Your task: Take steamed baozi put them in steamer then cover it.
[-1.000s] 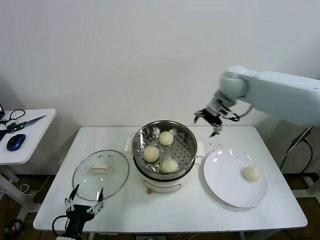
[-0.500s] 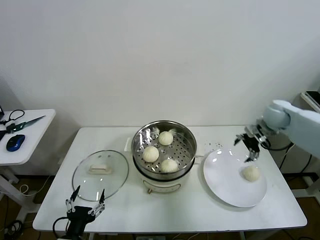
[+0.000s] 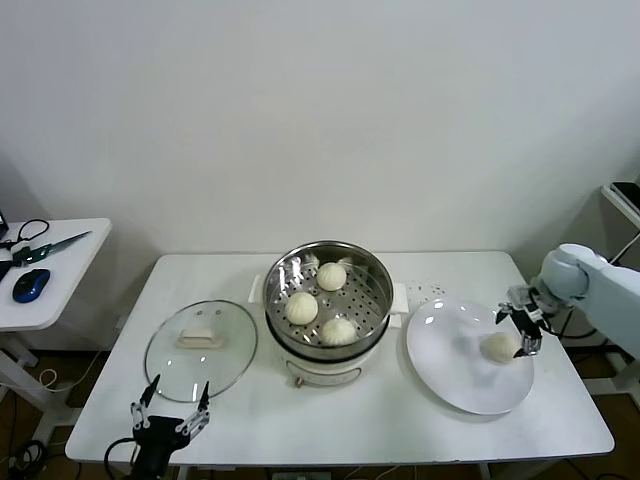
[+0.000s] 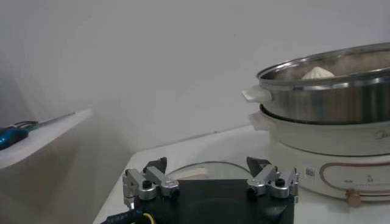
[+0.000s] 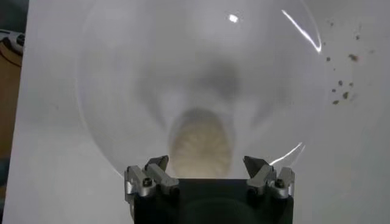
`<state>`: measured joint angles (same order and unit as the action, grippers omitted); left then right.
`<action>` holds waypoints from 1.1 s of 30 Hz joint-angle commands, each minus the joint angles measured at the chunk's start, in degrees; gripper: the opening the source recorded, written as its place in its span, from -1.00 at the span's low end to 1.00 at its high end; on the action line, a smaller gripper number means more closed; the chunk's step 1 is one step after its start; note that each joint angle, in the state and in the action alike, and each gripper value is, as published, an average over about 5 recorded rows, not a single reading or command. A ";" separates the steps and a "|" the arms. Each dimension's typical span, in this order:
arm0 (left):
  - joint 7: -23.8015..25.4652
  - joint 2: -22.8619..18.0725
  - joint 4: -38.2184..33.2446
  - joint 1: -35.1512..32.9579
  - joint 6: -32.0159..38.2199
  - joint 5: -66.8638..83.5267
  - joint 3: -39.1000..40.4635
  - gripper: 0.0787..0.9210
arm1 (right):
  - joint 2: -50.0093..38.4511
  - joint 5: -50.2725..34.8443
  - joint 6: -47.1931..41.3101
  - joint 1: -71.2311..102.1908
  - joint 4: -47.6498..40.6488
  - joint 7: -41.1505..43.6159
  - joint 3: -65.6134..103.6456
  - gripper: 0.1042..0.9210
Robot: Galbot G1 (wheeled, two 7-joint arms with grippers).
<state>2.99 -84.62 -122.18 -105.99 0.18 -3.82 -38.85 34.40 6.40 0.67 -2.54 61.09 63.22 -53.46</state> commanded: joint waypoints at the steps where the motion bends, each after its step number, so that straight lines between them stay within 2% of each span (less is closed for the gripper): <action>1: 0.02 0.03 0.01 -0.23 0.11 0.01 -0.08 0.77 | 1.06 2.58 -0.37 4.73 -2.79 -0.16 4.04 0.76; 15: 0.03 0.19 0.71 0.25 0.18 -0.50 0.03 0.77 | 3.67 2.15 -0.44 4.12 -5.11 -0.26 4.13 0.74; 23: 0.02 0.29 0.96 0.17 0.46 -0.29 -0.11 0.77 | 2.86 -0.03 -1.13 2.69 -4.14 0.07 2.18 0.56; 27: 0.01 0.29 0.99 0.11 0.59 -0.23 0.09 0.77 | 2.07 -5.01 -3.44 0.32 -2.84 -0.40 -0.09 0.53; 33: 0.04 0.24 0.77 0.25 0.72 -0.25 1.28 0.77 | 2.03 -18.93 -7.94 -12.33 0.85 -1.52 -9.31 0.51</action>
<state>3.01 -84.36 -121.28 -105.81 0.83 -4.07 -38.20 36.42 0.16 -3.42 -4.31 59.34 62.37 -54.84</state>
